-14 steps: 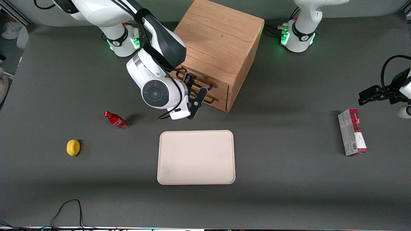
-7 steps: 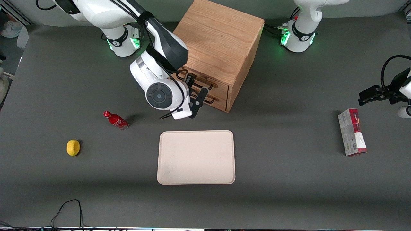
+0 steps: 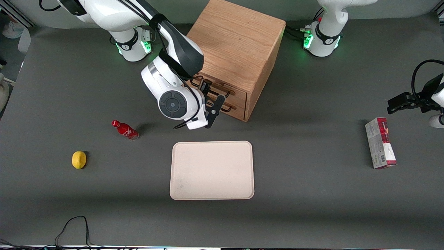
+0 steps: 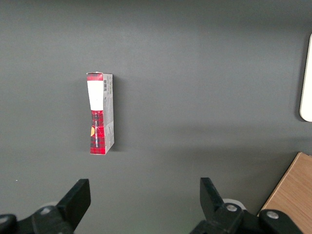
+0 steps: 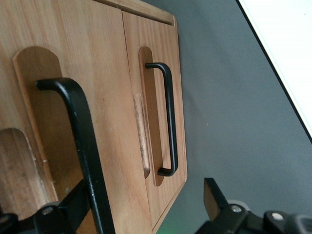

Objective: Open upper drawer

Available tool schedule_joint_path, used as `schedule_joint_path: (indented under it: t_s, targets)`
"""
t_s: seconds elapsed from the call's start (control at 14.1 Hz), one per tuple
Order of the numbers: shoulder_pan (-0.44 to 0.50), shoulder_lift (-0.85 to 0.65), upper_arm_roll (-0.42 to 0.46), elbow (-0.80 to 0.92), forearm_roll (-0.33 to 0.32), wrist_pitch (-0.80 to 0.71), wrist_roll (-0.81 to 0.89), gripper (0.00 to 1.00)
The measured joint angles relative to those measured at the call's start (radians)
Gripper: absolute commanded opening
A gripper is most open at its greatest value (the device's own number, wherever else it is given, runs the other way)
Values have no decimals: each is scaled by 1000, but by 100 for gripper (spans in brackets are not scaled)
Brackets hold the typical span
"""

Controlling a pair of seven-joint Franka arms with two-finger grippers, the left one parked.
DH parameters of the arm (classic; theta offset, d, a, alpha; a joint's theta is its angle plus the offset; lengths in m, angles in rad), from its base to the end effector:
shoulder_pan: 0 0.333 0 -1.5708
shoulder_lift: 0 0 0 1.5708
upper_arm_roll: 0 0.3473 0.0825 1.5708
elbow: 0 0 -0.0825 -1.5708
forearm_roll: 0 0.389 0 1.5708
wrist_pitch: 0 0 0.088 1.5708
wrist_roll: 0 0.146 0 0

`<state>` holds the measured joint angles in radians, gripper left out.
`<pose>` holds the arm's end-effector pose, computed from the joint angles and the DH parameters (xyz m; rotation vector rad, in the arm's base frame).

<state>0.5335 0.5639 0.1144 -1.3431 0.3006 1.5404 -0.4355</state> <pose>0.5262 0.4353 0.3751 -2.4065 -1.3626 0.5596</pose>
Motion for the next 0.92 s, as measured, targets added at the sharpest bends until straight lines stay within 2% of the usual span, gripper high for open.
schedule_joint_path:
  t_s: [0.28, 0.92]
  targets:
    - [-2, 0, 0, -2, 2, 14, -54, 100]
    - [-6, 26, -7, -5, 2, 97, -62, 100]
